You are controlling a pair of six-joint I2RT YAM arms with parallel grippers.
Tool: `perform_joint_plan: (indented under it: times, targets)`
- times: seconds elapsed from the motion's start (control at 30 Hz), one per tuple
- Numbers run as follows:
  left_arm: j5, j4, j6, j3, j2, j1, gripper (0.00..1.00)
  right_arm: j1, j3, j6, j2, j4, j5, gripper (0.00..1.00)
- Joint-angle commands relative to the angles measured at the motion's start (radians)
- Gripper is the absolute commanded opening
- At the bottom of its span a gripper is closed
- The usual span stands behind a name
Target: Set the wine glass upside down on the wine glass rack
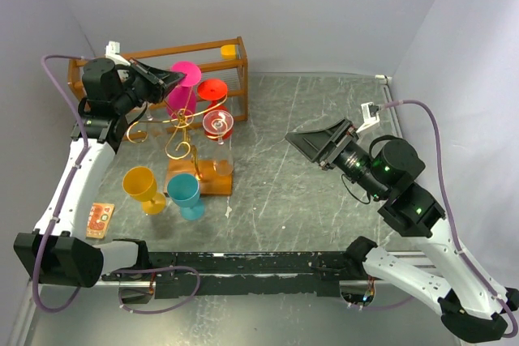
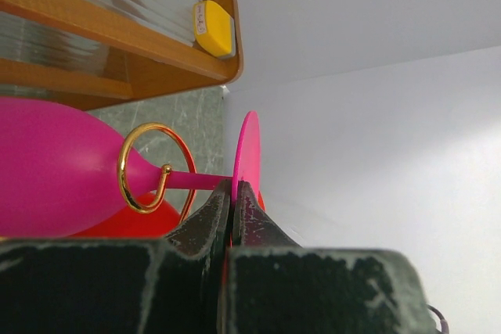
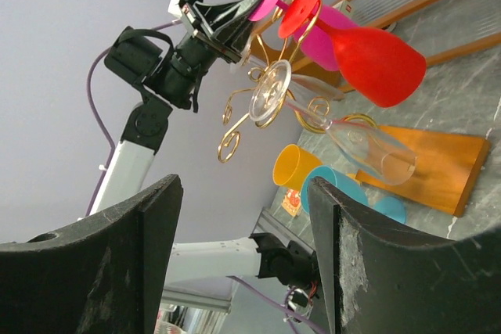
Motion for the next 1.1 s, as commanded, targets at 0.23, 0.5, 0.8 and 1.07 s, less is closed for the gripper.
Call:
perform_joint_plan:
  times: [0.23,0.5,0.8,1.07]
  targets:
    - [-0.056,-0.017,0.076,0.091,0.021,0.006,0.07,0.0,0.018,0.005,0.005,0.012,0.004,0.65]
    - [-0.003,0.008,0.078,0.094,0.046,0.006,0.07,0.0,0.022,0.0,0.01,0.008,0.007,0.65]
    - [0.018,0.012,0.077,0.108,0.069,0.007,0.07,0.001,0.023,0.0,-0.003,-0.003,0.015,0.65]
    - [-0.055,-0.031,0.095,0.136,0.056,0.012,0.07,0.001,0.024,0.0,-0.016,-0.015,0.024,0.65]
